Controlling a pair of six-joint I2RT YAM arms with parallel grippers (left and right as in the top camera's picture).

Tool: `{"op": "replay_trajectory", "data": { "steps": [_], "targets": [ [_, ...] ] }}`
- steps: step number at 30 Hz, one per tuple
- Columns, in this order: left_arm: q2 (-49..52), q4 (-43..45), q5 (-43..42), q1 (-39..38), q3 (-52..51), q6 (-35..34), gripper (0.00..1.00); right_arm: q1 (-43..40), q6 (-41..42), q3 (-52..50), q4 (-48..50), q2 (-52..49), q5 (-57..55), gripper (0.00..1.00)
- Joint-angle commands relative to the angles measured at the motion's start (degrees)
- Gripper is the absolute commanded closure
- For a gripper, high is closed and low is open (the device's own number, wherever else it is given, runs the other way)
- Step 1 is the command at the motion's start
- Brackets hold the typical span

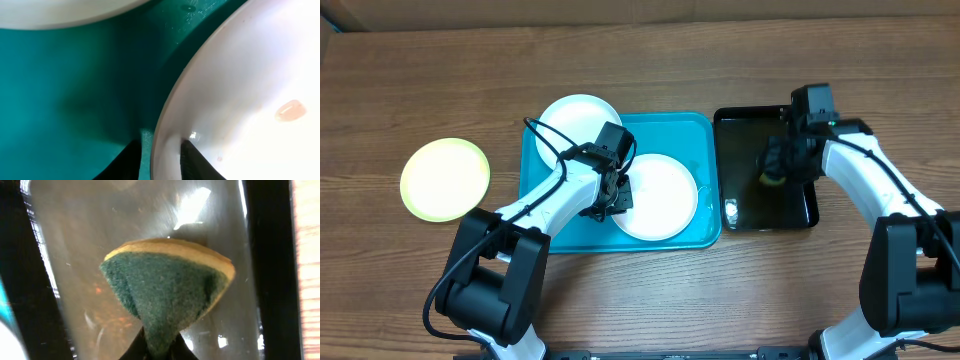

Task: Clean dirty plates on tray and stack at the side
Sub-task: 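Return the sponge to the black tray and release it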

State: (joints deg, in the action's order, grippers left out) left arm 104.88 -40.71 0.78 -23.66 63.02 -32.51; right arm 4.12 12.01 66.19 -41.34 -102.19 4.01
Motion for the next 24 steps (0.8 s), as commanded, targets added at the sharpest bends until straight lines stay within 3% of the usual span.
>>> {"op": "replay_trajectory", "data": {
  "steps": [1, 6, 8, 11, 14, 17, 24],
  "targets": [
    [0.00, -0.31, -0.61, -0.42, -0.74, 0.11, 0.75, -0.09, -0.11, -2.75, 2.43, -0.09, -1.01, 0.69],
    [0.00, -0.96, -0.59, -0.39, -0.74, 0.11, 0.78, -0.09, -0.11, -2.47, 3.41, -0.04, -0.44, 0.56],
    [0.00, -0.94, -0.59, -0.39, -0.74, 0.11, 0.94, -0.09, -0.13, -0.35, 1.77, 0.09, 0.92, 0.51],
    [0.00, -1.01, -0.68, -0.33, -0.59, 0.13, 0.96, -0.09, -0.13, 5.68, -3.61, 0.55, 1.16, 0.43],
    [-0.02, -3.28, -2.45, -0.24, 1.11, 0.15, 0.96, -0.42, -0.17, 12.74, -8.90, 0.83, -0.44, 0.19],
    [-0.02, -6.27, -2.43, -0.24, 4.09, 0.28, 0.96, -1.16, -0.07, 18.27, -12.22, 0.83, -3.56, 0.02],
    [-0.02, -11.32, -2.10, 1.29, 11.47, 2.75, 0.96, -3.13, -0.09, 20.15, -13.05, 0.81, -3.54, 0.00]
  ]
}}
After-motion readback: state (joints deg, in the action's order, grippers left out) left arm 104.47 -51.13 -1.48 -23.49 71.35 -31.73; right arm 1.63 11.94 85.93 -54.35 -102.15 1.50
